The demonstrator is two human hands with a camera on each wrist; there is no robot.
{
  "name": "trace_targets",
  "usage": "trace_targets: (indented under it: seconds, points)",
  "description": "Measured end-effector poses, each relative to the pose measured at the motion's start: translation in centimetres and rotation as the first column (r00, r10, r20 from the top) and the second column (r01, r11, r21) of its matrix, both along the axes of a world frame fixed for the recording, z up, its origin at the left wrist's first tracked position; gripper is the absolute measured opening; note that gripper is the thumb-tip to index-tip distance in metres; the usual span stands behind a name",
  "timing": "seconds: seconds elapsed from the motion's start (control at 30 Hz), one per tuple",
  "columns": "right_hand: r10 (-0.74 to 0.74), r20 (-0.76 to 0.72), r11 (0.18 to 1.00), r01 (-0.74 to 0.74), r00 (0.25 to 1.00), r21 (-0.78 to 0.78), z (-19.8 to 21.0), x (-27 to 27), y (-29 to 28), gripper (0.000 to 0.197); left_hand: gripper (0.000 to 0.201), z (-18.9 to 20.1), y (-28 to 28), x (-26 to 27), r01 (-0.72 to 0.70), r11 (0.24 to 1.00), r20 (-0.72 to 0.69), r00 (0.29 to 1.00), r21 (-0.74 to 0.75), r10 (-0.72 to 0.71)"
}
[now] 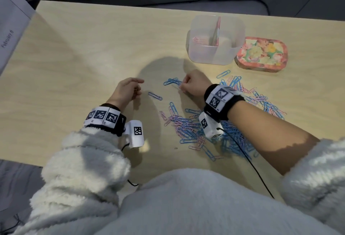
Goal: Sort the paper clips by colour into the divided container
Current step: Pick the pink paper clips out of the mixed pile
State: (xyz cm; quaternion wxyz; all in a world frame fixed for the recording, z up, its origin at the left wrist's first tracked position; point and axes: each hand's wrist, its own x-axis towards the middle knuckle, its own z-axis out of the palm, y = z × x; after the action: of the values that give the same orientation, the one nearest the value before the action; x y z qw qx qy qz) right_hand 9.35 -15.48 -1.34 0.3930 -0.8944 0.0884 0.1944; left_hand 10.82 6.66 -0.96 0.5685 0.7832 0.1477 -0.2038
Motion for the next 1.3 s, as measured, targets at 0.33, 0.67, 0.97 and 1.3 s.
trace_targets:
  seconds: [0.33, 0.67, 0.97, 1.3]
  points:
    - [-0.066, 0.182, 0.967, 0.108, 0.981, -0.232, 0.7, -1.0, -1.4, 0.015, 0.006, -1.4, -0.7, -1.3, 0.328, 0.794, 0.175, 0.865, 0.512, -0.47]
    - [0.095, -0.051, 0.99, -0.1, 0.994, -0.1, 0.1, -0.9, 0.0, 0.025, 0.012, -0.8, -1.4, -0.9, 0.399, 0.649, 0.181, 0.746, 0.648, -0.64]
    - [-0.093, -0.179, 0.927, 0.151, 0.979, 0.345, 1.6, -2.8, -0.7, 0.018, 0.022, -0.2, -2.9, -0.7, 0.4, 0.726, 0.148, 0.814, 0.559, -0.562]
    - [0.152, -0.046, 0.979, -0.156, 0.987, -0.128, -0.6, -4.1, 2.6, 0.022, 0.019, 0.8, -2.1, -0.6, 0.198, 0.979, 0.118, 0.972, 0.045, -0.202]
